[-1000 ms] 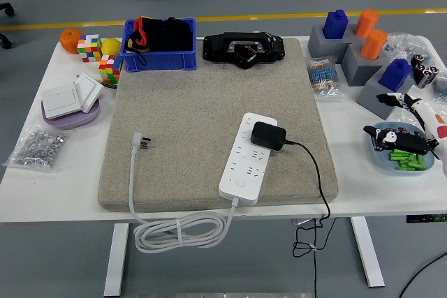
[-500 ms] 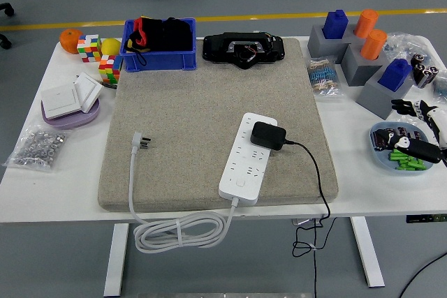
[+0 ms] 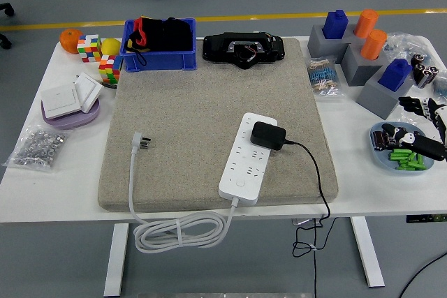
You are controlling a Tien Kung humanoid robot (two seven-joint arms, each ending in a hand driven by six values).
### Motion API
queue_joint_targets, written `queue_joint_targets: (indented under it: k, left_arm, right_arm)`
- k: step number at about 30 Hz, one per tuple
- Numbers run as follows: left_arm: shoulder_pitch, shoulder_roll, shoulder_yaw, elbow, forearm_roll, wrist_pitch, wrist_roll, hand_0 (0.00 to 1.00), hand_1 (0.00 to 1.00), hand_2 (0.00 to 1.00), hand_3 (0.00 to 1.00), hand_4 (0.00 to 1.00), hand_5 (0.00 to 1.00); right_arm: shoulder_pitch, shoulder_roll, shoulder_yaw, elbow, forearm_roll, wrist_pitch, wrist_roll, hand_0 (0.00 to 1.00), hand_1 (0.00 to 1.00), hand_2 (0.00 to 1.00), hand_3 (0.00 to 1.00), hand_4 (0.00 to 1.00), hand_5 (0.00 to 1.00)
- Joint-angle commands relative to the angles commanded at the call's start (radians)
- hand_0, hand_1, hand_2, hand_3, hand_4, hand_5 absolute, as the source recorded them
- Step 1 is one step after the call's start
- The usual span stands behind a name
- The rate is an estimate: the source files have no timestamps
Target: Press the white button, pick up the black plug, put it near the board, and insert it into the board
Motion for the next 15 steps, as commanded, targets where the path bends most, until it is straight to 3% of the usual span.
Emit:
queue_joint_targets:
  k: [15]
  left_arm:
    - [-0.007,0.004,-0.029,0.000,0.027,0.002,0.010,0.743,0.719,0.695,0.764,0.681,0.288]
  right_arm:
    - [0.011,0.020,0.011,0.008,-0.008,0.008,-0.023,0.870,0.775,0.736,0.730,0.928,0.372]
